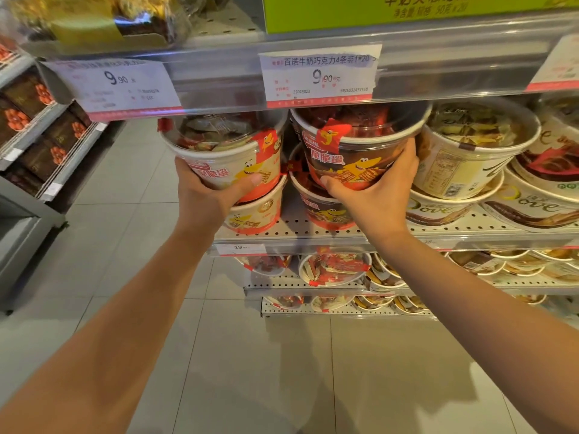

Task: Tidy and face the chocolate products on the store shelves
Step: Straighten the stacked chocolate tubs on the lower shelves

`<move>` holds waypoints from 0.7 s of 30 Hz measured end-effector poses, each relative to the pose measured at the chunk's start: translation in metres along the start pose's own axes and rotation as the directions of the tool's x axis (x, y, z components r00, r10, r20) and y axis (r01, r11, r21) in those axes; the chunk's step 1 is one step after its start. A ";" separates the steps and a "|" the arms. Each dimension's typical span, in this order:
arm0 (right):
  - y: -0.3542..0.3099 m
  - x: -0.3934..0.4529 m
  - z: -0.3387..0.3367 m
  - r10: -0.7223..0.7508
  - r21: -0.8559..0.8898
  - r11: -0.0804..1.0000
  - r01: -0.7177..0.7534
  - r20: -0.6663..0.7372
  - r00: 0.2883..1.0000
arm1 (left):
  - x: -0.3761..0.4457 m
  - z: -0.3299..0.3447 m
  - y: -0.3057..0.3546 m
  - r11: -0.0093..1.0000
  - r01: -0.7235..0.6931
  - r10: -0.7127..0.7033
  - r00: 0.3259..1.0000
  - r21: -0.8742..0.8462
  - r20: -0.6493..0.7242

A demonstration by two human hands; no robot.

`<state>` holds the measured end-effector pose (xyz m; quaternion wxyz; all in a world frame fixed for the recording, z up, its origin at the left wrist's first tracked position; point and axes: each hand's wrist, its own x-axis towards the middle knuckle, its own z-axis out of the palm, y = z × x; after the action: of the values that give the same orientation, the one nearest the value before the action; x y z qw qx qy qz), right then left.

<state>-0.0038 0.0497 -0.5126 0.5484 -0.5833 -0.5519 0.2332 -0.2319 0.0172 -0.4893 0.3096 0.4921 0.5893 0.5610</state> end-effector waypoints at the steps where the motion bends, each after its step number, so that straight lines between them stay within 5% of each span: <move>1: -0.001 -0.001 0.000 -0.001 -0.003 1.000 0.001 -0.002 1.000 | -0.001 0.001 -0.001 1.000 -0.004 0.004 1.000 -0.004 -0.011; 12: 0.001 -0.009 0.003 0.049 0.050 0.997 -0.051 0.050 0.998 | -0.011 0.008 -0.015 0.987 -0.068 0.097 0.975 0.147 -0.199; 21: 0.001 -0.012 0.005 0.033 0.011 0.999 -0.034 0.059 0.998 | -0.010 0.013 -0.022 0.977 -0.078 0.123 0.966 0.199 -0.227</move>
<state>-0.0109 0.0405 -0.5188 0.5316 -0.5819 -0.5566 0.2628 -0.2222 0.0153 -0.5149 0.1599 0.4775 0.6467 0.5729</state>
